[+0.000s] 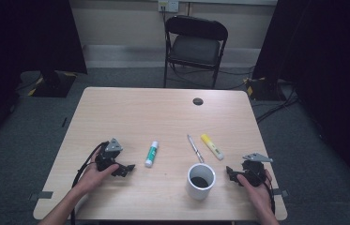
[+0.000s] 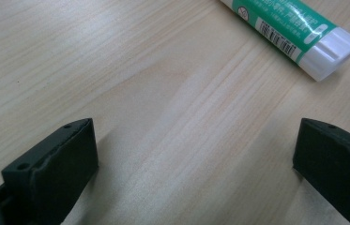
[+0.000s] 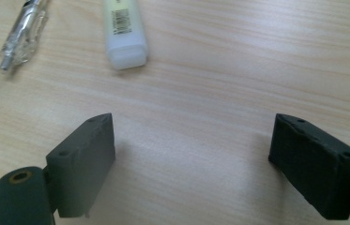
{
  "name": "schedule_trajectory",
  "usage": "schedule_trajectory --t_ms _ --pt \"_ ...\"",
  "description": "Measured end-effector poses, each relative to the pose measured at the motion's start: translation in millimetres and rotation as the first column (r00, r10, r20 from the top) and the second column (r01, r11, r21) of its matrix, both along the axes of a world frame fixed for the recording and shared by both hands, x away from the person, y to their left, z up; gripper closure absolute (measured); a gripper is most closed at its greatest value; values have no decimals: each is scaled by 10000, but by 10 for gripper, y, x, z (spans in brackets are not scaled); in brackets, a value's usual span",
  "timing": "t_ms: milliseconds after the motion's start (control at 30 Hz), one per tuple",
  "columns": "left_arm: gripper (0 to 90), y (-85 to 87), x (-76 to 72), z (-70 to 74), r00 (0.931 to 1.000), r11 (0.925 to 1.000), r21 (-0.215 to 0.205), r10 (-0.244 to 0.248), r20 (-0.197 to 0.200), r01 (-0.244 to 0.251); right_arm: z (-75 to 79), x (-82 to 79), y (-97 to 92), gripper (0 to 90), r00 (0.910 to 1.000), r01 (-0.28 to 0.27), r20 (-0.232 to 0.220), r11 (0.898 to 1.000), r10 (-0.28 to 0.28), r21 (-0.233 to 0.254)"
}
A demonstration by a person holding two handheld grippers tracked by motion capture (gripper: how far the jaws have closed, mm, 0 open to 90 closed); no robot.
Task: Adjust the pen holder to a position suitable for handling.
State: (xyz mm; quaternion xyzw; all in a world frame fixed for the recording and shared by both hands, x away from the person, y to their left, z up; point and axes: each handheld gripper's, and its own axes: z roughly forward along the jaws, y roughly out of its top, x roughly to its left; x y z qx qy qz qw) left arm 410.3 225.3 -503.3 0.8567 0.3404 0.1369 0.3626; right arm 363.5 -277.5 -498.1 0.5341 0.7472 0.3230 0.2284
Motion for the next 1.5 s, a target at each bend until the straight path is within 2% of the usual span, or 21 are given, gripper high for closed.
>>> schedule_trajectory --t_ms 67,100,167,267,300,400,533,600,733,767,800,833,1000,1067,1100,1133,1300,1367,1400,1433,1500 --pt "0 1 0 0 10000 10000 9 -6 3 6 5 -6 1 143 9999 -139 -26 9999 139 43" --pt "0 1 0 1 10000 10000 14 -9 0 9 29 -25 -1 160 9989 -416 -207 9985 424 351" --pt "0 4 3 3 10000 10000 54 -30 47 30 47 -40 1 163 9980 -566 -235 9972 579 498" --pt "0 3 2 2 10000 10000 43 -23 43 23 67 -60 8 182 9981 -615 -58 9972 618 425" --pt "0 3 2 2 10000 10000 45 -27 40 27 91 -85 21 238 9972 -719 239 9972 714 227" --pt "0 3 3 2 10000 10000 50 -33 40 33 103 -97 30 234 9965 -800 269 9962 791 330" --pt "0 3 3 2 10000 10000 44 -38 36 37 134 -161 49 275 9926 -1216 69 9905 1214 649" --pt "0 3 2 2 10000 10000 48 -31 38 31 180 -222 65 329 9871 -1585 -66 9821 1600 1018" --pt "0 3 3 2 10000 10000 47 -31 39 31 232 -285 91 409 9794 -1988 -120 9735 2014 1131" --pt "0 3 3 2 10000 10000 49 -34 41 34 266 -329 115 439 9716 -2329 -149 9658 2361 1143" --pt "0 3 3 2 10000 10000 49 -34 41 34 266 -329 115 439 9716 -2329 -149 9658 2361 1143" --pt "0 3 3 2 10000 10000 41 -35 35 34 298 -369 140 485 9634 -2633 -184 9568 2675 1236" --pt "0 3 2 2 10000 10000 48 -28 40 28 342 -469 212 521 9414 -3297 -264 9339 3363 1380" --pt "0 1 0 0 10000 10000 12 -9 2 9 343 -483 229 520 9379 -3390 -269 9304 3458 1396" --pt "0 1 0 1 10000 10000 18 -11 1 11 350 -518 263 523 9280 -3632 -314 9201 3713 1470" --pt "0 1 0 1 10000 10000 18 -11 1 11 350 -518 263 523 9280 -3632 -314 9201 3713 1470" --pt "0 3 2 2 10000 10000 47 -31 38 31 340 -685 278 484 9129 -4012 -248 9067 4075 1302" --pt "0 3 3 2 10000 10000 52 -34 39 34 343 -695 288 472 9110 -4060 -209 9046 4119 1297" --pt "0 3 2 2 10000 10000 52 -33 39 33 344 -702 310 454 9058 -4180 -151 8987 4235 1325" --pt "0 3 2 2 10000 10000 53 -33 40 33 334 -712 351 452 8916 -4472 -152 8852 4526 1284" --pt "0 3 3 2 10000 10000 48 -34 40 33 323 -724 386 460 8819 -4646 -212 8758 4710 1309"
